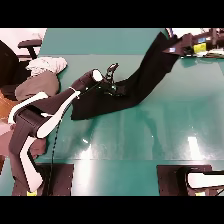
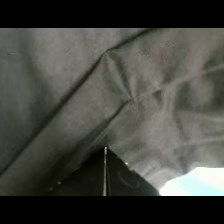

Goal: Fold the shirts.

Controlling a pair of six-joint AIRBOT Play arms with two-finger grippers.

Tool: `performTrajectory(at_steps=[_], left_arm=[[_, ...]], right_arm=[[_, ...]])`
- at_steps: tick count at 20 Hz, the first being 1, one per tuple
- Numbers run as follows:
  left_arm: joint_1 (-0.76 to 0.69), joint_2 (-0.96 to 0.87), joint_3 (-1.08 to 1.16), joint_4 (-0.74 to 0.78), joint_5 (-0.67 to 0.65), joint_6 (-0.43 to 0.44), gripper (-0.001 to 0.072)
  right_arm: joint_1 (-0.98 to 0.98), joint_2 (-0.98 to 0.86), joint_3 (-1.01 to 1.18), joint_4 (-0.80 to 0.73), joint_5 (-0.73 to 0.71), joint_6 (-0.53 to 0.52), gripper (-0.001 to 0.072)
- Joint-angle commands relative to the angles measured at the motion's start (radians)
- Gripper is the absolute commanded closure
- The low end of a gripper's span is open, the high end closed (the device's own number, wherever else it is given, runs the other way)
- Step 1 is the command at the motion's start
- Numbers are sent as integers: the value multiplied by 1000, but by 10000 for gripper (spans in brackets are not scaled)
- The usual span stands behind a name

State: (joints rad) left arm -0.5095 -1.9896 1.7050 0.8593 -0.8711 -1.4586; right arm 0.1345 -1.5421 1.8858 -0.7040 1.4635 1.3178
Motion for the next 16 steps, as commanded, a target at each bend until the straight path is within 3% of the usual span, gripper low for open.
performTrajectory(at_steps=[1, 6, 12, 13, 15, 16], left_arm=[[3, -5, 15, 6, 23, -8, 687], [121, 56, 218, 103, -184, -7, 687], [411, 381, 311, 402, -305, -7, 686], [454, 429, 311, 431, -310, -8, 686], [531, 507, 311, 439, -320, -8, 686], [560, 535, 311, 439, -325, -8, 685]], right_arm=[[122, 4, 35, 5, -40, 14, 694], [276, -7, 36, 6, -142, 13, 694], [580, -163, 37, 22, -351, 3, 689], [626, -204, 37, 75, -404, -34, 618], [690, -277, 39, 214, -491, -119, 358], [705, -312, 55, 240, -488, -134, 311]])
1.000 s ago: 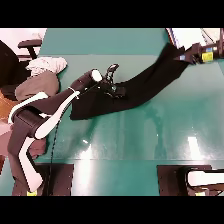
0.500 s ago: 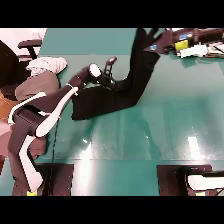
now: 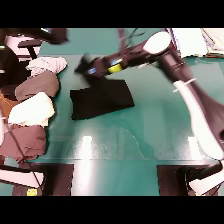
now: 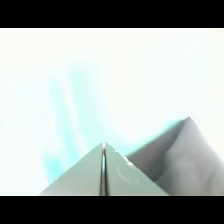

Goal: Fold the shirts.

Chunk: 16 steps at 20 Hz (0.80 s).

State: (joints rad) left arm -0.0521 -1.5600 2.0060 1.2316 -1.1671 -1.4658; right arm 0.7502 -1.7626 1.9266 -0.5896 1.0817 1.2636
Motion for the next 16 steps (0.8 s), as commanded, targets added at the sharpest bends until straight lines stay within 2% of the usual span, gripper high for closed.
performTrajectory(at_steps=[1, 4, 6, 11, 12, 13, 16], left_arm=[[120, 123, 10, 66, -32, -1, 685], [121, 138, 10, 51, -72, 0, 686], [98, 138, -6, 40, -80, 0, 686], [-27, 135, -75, 40, -53, 8, 686], [-53, 130, -81, 40, -52, 8, 686], [-75, 122, -81, 40, -53, 8, 685], [-135, 102, -81, 40, -31, 8, 685]], right_arm=[[90, -122, 42, 121, -61, -80, 311], [23, -145, 74, 81, 117, -79, 339], [-60, -119, 29, -37, 212, -57, 346], [-335, 3, -245, -291, 233, 27, 344], [-395, 11, -283, -303, 224, 47, 266], [-452, 10, -317, -282, 217, 58, 88], [-541, -35, -374, -189, 210, 71, 89]])
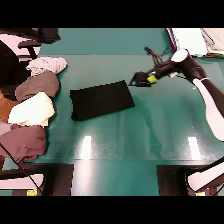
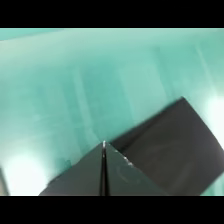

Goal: Fold the shirts.

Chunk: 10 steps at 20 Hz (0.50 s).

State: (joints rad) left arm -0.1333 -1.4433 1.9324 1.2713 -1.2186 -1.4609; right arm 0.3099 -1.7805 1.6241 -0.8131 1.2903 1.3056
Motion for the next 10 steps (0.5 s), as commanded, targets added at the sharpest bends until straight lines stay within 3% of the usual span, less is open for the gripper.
performTrajectory(at_steps=[1, 3, 5, 9, 10], left_arm=[[-72, -21, -7, 0, 33, 3, 685], [-102, -30, -7, 0, 45, 3, 685], [-124, -36, -7, -1, 61, 23, 685], [-135, -36, -7, -36, 68, 29, 685], [-135, -36, -7, -51, 67, 29, 685]], right_arm=[[-102, -46, -71, 45, 1, 29, 90], [-76, -98, -70, 77, -13, 29, 91], [-39, -151, -54, 137, -26, 20, 142], [66, -269, 94, 166, -26, 19, 144], [91, -297, 136, 166, -23, 19, 220]])
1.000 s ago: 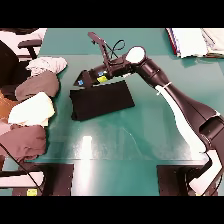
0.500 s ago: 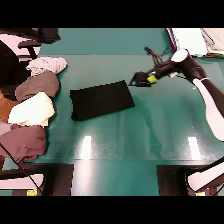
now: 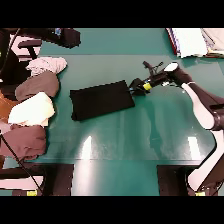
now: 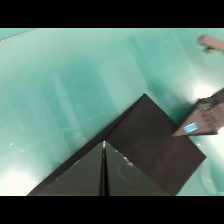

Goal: Fold the shirts.

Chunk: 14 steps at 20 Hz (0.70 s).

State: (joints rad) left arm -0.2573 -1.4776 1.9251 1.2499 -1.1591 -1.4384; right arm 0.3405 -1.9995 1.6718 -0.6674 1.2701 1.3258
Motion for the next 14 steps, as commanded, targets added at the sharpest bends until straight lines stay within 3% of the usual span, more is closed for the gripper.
performTrajectory(at_steps=[1, 4, 5, 10, 14], left_arm=[[-11, -2, 0, -32, 7, 6, 685], [-11, -2, 0, -53, 5, 6, 685], [-11, -2, 0, -60, 5, 6, 685], [-11, -2, 0, -84, -14, 6, 685], [-31, -2, 0, -104, -23, 7, 686]], right_arm=[[79, -104, 128, 21, 8, -1, 326], [113, -152, 227, 19, 21, -2, 612], [113, -151, 246, 18, 16, -4, 664], [15, -108, 346, 4, 77, -15, 694], [-142, 37, 314, -217, 92, 16, 694]])
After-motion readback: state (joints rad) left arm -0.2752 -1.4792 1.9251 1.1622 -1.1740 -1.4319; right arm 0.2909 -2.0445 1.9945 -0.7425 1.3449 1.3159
